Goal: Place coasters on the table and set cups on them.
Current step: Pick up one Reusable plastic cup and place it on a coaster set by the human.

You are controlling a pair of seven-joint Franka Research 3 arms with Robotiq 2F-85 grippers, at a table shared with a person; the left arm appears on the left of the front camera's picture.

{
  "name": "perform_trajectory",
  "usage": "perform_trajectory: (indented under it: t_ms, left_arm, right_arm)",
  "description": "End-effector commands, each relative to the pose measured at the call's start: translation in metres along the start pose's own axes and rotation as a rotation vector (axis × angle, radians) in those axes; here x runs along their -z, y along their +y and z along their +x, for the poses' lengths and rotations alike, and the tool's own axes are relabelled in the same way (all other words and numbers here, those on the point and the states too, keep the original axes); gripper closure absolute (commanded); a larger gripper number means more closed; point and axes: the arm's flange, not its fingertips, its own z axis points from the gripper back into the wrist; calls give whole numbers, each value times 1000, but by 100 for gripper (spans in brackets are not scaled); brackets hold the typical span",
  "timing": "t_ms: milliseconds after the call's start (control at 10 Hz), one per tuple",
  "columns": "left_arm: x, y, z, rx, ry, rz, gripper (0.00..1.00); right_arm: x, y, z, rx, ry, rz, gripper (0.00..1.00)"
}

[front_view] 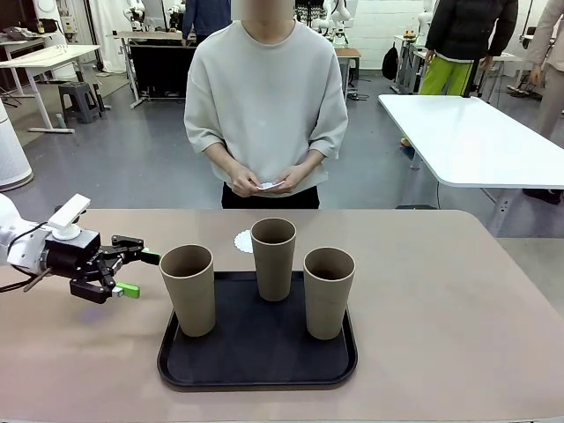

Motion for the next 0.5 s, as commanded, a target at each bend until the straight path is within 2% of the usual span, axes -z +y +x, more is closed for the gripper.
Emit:
perform_trajectory:
  t_ms: [0,100,200,400]
  left_arm:
    - [4,0,-2,6,12,13,0]
    - [1,-14,6,7,14,-61,0]
    - [1,0,-2,-4,1,-2,0]
    - [1,0,-2,-4,1,-2,0]
  right_arm:
    - [0,0,1,-10,-1,18,0]
    - [0,0,1,-10,-1,18,0]
    - [0,0,1,-10,-1,18,0]
    - [0,0,1,-10,-1,18,0]
